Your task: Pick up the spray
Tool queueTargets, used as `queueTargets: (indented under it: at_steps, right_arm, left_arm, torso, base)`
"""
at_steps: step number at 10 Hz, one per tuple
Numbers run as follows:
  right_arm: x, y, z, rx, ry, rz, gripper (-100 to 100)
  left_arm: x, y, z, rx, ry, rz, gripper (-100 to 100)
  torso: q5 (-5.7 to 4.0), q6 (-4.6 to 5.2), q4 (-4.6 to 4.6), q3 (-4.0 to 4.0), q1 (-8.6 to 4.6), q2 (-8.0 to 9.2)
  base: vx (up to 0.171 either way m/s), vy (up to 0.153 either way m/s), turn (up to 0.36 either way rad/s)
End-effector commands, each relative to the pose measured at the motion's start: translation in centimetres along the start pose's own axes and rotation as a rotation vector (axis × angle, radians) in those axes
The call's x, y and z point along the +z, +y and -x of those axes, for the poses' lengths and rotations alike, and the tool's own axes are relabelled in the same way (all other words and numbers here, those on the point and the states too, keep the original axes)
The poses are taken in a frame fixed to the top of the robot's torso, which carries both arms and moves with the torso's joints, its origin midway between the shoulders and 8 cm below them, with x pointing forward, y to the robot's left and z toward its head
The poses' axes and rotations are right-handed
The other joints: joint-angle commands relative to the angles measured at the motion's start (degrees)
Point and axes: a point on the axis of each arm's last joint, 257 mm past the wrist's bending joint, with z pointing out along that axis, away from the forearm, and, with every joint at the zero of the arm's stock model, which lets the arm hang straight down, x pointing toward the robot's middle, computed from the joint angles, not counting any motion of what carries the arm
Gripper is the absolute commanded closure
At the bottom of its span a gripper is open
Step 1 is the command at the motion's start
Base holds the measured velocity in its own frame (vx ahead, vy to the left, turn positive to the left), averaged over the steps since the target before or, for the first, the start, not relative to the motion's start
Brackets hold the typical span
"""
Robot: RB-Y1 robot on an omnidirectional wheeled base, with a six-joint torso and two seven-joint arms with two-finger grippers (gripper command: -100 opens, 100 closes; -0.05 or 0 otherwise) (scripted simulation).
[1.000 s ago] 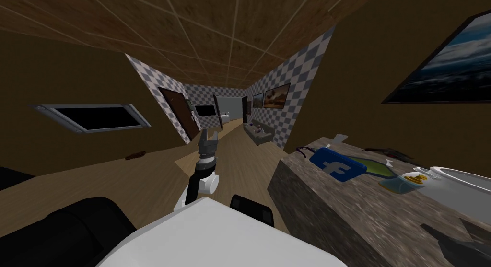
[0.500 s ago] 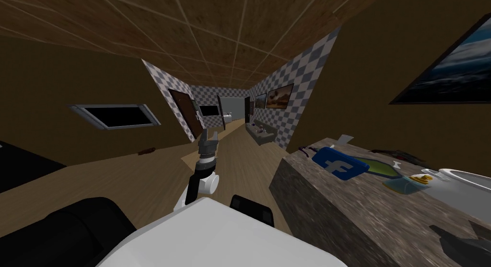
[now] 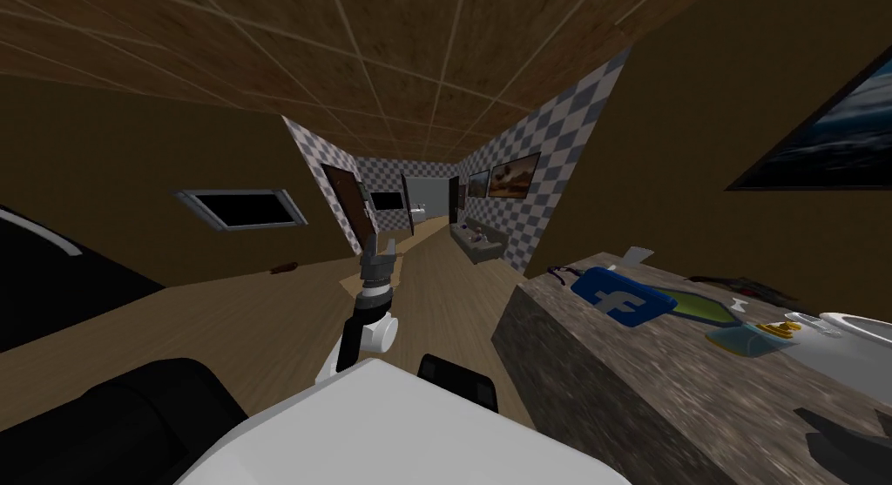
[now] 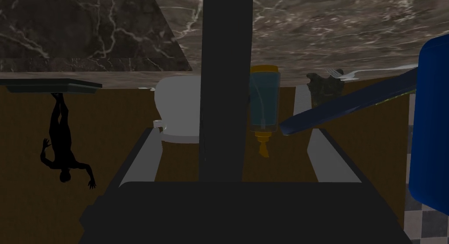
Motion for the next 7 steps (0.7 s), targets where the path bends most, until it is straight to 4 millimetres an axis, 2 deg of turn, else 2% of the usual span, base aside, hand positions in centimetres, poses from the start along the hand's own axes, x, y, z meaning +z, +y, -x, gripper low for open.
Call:
queueTargets:
  at_steps: [1,3,5,6,7]
  right_arm:
    - [0.5,0.3,0.8,-0.014,0.001,-0.006,-100]
    - [1.0,0.2,2.2,0.02,-0.021,-0.025,-100]
    - [1.0,-2.1,1.8,0.023,-0.014,-0.069,-100]
    - [1.3,-1.2,3.3,0.006,-0.026,-0.06,-100]
    - [1.5,-1.4,3.5,0.019,-0.028,-0.069,-100]
  left_arm:
    - [0.0,0.0,0.0,0.0,0.0,0.0,0]
    - [0.0,0.0,0.0,0.0,0.0,0.0,0]
    - [0.0,0.0,0.0,0.0,0.0,0.0,0]
    - [0.0,0.0,0.0,0.0,0.0,0.0,0]
    - [0.0,0.0,0.0,0.0,0.0,0.0,0]
  torso:
    - [0.0,0.0,0.0,0.0,0.0,0.0]
    - [0.06,-0.04,0.07,0.18,0.18,0.31]
    - [0.02,0.0,0.01,0.0,0.02,-0.02]
    - [0.01,-0.01,-0.03,-0.08,-0.02,-0.14]
    - [0.05,-0.16,0.02,0.05,0.16,0.12]
  base:
    - [-0.125,0.051,0.24]
    - [-0.113,0.035,0.109]
    - [0.001,-0.002,-0.016]
    - [-0.119,0.047,0.351]
    - [-0.143,0.048,0.165]
